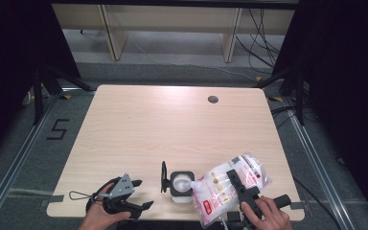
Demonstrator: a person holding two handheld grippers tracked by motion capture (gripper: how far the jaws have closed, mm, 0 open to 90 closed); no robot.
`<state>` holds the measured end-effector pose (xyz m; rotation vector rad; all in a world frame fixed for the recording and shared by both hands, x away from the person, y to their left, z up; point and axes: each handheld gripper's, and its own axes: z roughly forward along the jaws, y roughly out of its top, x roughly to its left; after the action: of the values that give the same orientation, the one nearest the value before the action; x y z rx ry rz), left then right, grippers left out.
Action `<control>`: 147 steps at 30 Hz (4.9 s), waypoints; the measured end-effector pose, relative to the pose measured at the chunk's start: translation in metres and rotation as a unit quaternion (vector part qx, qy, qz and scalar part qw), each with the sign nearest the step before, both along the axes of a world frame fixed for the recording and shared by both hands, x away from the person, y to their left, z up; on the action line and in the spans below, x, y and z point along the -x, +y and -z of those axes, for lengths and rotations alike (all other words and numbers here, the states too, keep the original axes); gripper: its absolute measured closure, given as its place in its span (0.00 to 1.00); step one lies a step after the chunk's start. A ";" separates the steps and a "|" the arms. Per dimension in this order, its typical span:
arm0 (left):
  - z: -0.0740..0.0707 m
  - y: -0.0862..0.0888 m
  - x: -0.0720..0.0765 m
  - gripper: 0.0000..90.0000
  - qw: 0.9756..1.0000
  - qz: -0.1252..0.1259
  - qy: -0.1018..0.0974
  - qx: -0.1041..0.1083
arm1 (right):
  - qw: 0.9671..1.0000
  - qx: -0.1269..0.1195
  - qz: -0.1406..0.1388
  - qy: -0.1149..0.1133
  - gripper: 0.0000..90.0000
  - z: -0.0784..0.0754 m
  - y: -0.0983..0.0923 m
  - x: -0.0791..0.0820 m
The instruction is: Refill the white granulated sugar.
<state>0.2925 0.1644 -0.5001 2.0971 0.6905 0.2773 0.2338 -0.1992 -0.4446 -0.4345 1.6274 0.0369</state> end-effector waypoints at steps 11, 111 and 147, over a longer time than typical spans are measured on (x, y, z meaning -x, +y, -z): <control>0.000 0.000 0.000 0.21 1.000 0.002 0.002 0.000 | 0.999 -0.032 -0.003 0.017 0.66 -0.001 -0.003 -0.003; 0.000 -0.001 0.000 0.21 1.000 0.004 0.004 0.005 | 1.000 -0.008 0.001 0.019 0.67 -0.006 -0.002 0.000; 0.000 0.000 0.000 0.21 1.000 0.000 0.000 -0.001 | 1.000 -0.015 -0.011 0.018 0.67 -0.004 -0.001 -0.001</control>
<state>0.2925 0.1645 -0.5000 2.0988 0.6895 0.2774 0.2349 -0.2005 -0.4403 -0.4309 1.6555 0.0854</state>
